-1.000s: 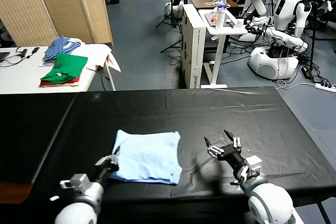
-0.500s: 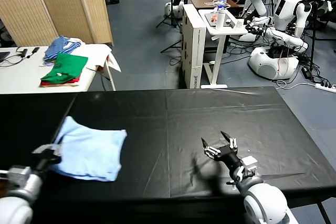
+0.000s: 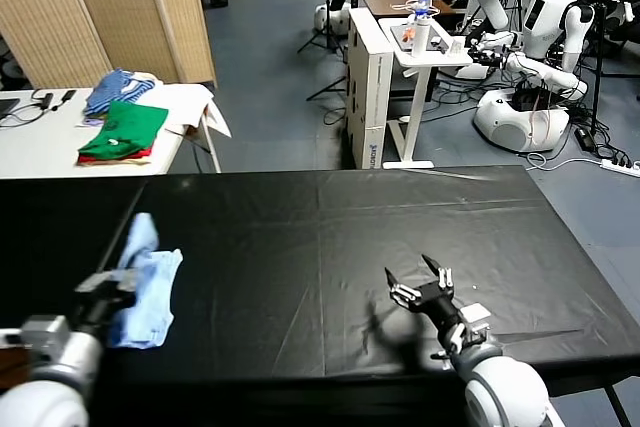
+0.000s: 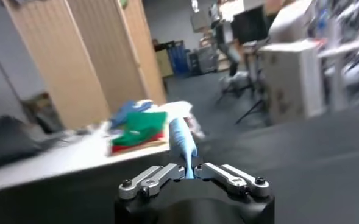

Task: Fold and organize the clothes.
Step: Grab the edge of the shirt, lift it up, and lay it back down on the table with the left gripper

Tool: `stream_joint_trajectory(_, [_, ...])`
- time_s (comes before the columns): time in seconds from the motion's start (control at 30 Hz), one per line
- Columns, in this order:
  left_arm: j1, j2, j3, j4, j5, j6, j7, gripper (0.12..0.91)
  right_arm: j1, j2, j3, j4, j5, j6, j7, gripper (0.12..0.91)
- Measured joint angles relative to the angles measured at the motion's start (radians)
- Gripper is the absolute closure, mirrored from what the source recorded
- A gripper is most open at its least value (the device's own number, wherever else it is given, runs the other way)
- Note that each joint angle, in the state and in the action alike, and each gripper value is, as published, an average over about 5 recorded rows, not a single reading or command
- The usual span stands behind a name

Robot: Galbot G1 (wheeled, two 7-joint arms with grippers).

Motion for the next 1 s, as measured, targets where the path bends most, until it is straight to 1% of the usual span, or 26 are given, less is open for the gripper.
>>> stream_joint_trajectory(0.07, [-0.033,-0.045,0.072,0.009,-0.004,0.006,0.000,0.850,-0.011,0.001,0.010,0.006,-0.001,0.000,0.000,0.118])
stream_joint_trajectory(0.17, [-0.075,-0.115,0.170,0.038,0.023,0.008,-0.001,0.850,-0.021,0.000,0.026,0.011,-0.001,0.000,0.000,0.118])
stream_joint_trajectory(0.37, [-0.123,-0.243,0.323,0.109,0.096,-0.002,-0.001,0.850,-0.018,0.001,0.038,0.007,0.000,-0.003,0.002,0.118])
stream_joint_trajectory(0.5, [-0.139,-0.307,0.386,0.148,0.137,-0.014,0.001,0.850,-0.011,0.002,0.031,0.004,0.009,-0.010,0.003,0.118])
stream_joint_trajectory(0.6, [-0.143,-0.344,0.416,0.170,0.164,-0.017,0.004,0.850,-0.002,-0.001,0.022,0.004,0.041,-0.026,0.006,0.118])
stream_joint_trajectory(0.7, [-0.141,-0.371,0.438,0.181,0.200,-0.025,0.029,0.845,0.010,-0.010,0.007,0.009,0.096,-0.054,0.012,0.118])
stream_joint_trajectory(0.77, [-0.135,-0.379,0.448,0.183,0.219,-0.036,0.057,0.800,0.020,-0.018,-0.005,0.014,0.143,-0.077,0.015,0.118])
stream_joint_trajectory(0.8, [-0.132,-0.381,0.453,0.183,0.224,-0.042,0.071,0.758,0.026,-0.022,-0.012,0.016,0.171,-0.090,0.019,0.118])
stream_joint_trajectory(0.87, [-0.128,-0.381,0.456,0.179,0.229,-0.054,0.102,0.642,0.039,-0.031,-0.028,0.020,0.232,-0.120,0.029,0.118])
stream_joint_trajectory(0.9, [-0.128,-0.379,0.457,0.177,0.230,-0.061,0.116,0.585,0.046,-0.035,-0.038,0.021,0.263,-0.135,0.036,0.118])
stream_joint_trajectory(0.93, [-0.128,-0.376,0.455,0.174,0.229,-0.067,0.130,0.509,0.054,-0.040,-0.049,0.020,0.295,-0.150,0.046,0.118])
stream_joint_trajectory(1.0, [-0.132,-0.367,0.448,0.167,0.221,-0.079,0.154,0.395,0.072,-0.047,-0.074,0.014,0.353,-0.177,0.064,0.118])
